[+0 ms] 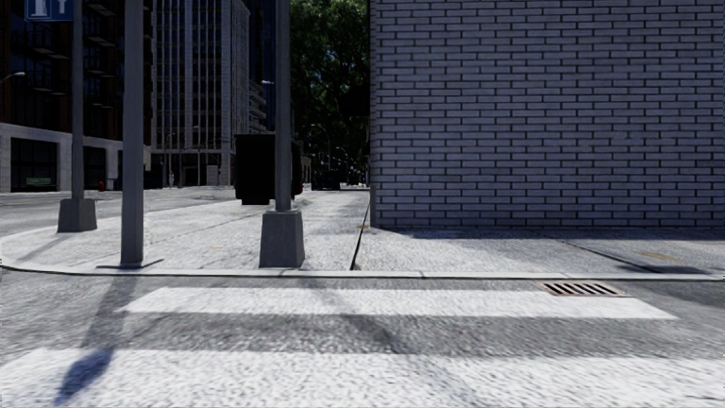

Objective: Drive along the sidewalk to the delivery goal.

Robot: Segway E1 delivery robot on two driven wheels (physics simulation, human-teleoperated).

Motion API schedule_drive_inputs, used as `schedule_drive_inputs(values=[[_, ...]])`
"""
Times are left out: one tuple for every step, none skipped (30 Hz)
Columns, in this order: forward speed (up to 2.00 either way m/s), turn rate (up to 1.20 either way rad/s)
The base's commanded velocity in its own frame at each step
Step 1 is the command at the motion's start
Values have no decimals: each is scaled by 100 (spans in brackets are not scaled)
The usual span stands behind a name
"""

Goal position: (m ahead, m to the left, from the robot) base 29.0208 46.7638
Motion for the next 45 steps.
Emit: schedule_drive_inputs(values=[[200,0],[200,0],[200,0],[200,0],[200,0],[200,0],[200,0],[200,0],[200,0],[200,0],[200,0],[200,0],[200,0],[200,0],[200,0],[200,0],[200,0],[200,0],[200,0],[200,0],[200,0],[200,0],[200,0],[200,0],[200,0],[200,0],[200,0],[200,0],[200,0],[200,0],[200,0],[200,0],[200,0],[197,0],[197,0],[168,0],[144,0],[130,0],[125,0],[125,0],[123,0],[123,0],[123,0],[123,0],[123,0]])
